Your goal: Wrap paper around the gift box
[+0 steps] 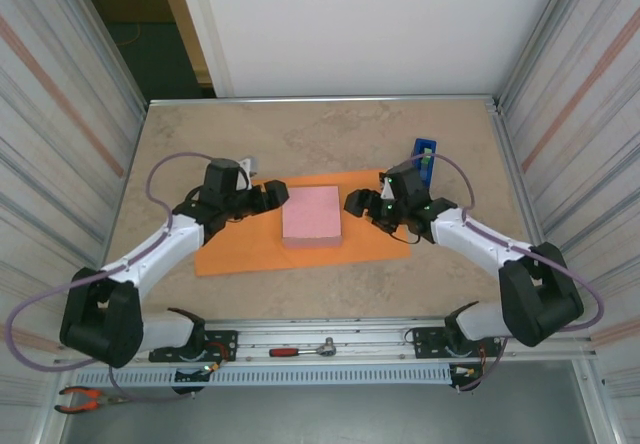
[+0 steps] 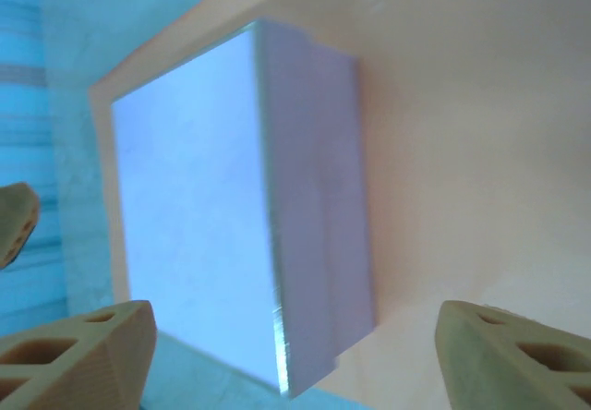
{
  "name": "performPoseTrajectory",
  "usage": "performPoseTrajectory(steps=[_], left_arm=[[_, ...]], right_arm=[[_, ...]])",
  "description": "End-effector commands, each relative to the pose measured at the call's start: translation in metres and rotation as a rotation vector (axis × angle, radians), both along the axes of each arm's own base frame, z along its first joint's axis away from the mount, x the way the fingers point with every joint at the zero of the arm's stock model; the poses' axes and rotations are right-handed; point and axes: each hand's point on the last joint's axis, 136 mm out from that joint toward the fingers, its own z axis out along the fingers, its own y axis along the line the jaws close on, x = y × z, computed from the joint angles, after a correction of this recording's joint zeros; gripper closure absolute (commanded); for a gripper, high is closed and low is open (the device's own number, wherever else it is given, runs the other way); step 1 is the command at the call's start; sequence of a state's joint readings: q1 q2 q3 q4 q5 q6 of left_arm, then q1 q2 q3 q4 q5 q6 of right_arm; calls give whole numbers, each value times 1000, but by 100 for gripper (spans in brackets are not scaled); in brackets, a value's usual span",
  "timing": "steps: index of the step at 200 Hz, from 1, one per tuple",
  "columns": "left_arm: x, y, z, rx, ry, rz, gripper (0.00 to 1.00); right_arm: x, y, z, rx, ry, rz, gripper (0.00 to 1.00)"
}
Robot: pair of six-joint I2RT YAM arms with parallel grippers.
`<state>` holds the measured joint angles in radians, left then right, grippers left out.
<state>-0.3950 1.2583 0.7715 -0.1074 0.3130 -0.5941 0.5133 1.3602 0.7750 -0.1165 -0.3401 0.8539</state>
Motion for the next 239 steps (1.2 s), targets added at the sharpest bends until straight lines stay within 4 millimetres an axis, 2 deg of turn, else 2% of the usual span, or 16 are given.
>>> performPoseTrajectory(steps=[1,25,55,94,118,148,164,207,239], left_arm=[[-24,0,-25,53,55,-26,21],[-27,-4,-35,43,78,-29,21],[-24,-16,-42,35,95,-70,21],[-25,-31,-56,35,119,-111,24],[-23,-38,-60,29,126,-126,29],[-20,-46,-56,14,113,-148,38],[-17,-47,-49,9,98,-152,40],[-10,-46,-34,40,56,-152,40],[-7,-40,-37,61,60,-140,38]], right_arm=[[-3,10,0,-17,-8,1,19],[1,23,-6,-37,-1,30,18],[8,29,-16,-57,12,45,19],[15,41,-26,-56,38,82,26],[19,49,-31,-45,55,103,34],[24,59,-28,-22,50,122,57],[27,63,-20,-8,32,122,65],[36,68,-8,-2,13,120,67],[40,71,-13,-9,24,122,67]])
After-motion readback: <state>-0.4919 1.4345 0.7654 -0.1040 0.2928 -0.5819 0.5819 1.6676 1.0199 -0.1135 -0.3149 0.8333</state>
